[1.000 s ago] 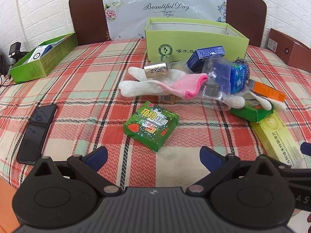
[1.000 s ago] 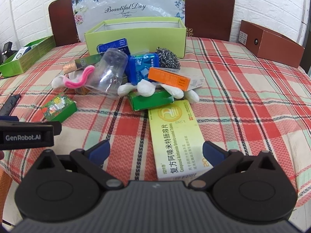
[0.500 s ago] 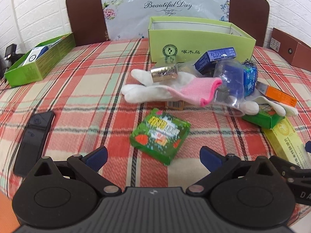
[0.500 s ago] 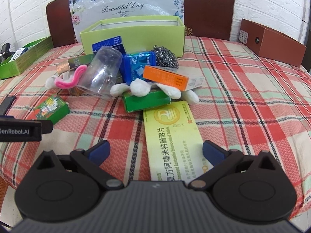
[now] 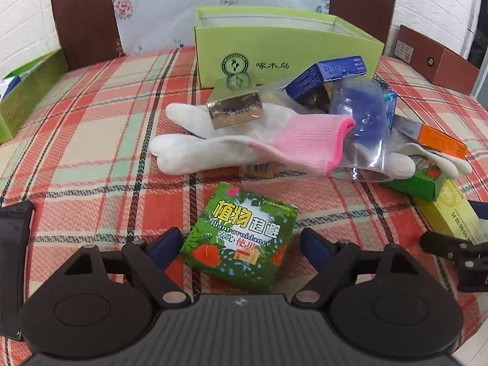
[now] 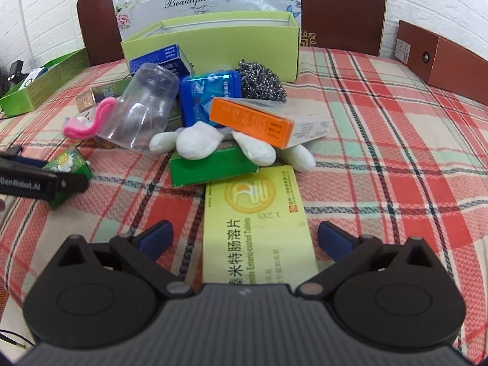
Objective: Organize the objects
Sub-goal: 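Grasp green plant-print box with left tool while right tool grasps yellow medicine box, then carry both boxes into the lime-green box and open both tools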
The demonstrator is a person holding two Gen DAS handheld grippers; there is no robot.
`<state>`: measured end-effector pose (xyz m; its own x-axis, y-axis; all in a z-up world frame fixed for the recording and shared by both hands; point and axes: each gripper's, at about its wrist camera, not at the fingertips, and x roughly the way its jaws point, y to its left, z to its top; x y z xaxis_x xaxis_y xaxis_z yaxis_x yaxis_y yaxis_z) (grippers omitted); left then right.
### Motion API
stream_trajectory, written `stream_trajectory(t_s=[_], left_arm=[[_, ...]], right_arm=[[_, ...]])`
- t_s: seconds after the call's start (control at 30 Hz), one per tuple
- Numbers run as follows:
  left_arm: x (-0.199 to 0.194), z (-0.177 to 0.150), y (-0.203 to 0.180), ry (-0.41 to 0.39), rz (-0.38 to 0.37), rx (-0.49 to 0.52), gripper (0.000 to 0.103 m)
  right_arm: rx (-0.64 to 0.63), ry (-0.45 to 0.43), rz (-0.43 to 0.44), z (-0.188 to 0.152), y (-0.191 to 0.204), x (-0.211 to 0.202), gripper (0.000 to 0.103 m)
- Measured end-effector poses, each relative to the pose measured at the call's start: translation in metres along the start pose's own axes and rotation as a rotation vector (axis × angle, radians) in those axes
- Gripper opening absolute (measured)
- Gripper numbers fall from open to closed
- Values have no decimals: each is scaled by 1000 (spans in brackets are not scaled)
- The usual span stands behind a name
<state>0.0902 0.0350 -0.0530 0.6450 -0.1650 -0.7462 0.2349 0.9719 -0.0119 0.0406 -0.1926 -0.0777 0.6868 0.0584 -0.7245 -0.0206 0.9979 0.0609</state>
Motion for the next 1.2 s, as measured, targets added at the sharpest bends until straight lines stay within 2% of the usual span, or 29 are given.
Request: stream_trajectory(t_s=[0.03,0.07,0.1,0.17,0.3,0.43,0.63,0.7,0.8,0.93,1.07,1.2], left_arm=[[-3,-1,0,-8,-8,1,75],[-5,-3,1,-11,-16,-3,72],[-8,-4,2,-6,-27,-13,72],[-15,-8,1,0,-53,-21,71],[-18,-10,-5,1,-101,2,72],[-14,-11,-18,12,-57,96,72],[-30,-13,-16,-4,-124,59,69],[-42,-12,-20,-27,-152,73,69],[-61,-5,-25,-76,-189,89,69],[-86,19,-27,-170,-214,84,69],[-103,56,-26,-273,-217,53,69],[-108,96,-28,-371,-176,45,69]], right_arm=[[-6,2,-4,0,1,0,99],[-15,2,-13,-1,3,-1,88],[-27,-1,-24,-2,6,-3,84],[-46,3,-38,-4,9,-9,65],[-62,36,11,-12,13,-23,66],[-61,33,11,-15,15,-22,70],[-61,32,22,-18,16,-28,65],[-36,33,94,-17,14,-36,65],[-13,7,216,-12,14,-54,65],[-19,-71,298,5,16,-76,65],[-29,-170,272,39,14,-83,65],[-69,-267,213,82,14,-75,65]])
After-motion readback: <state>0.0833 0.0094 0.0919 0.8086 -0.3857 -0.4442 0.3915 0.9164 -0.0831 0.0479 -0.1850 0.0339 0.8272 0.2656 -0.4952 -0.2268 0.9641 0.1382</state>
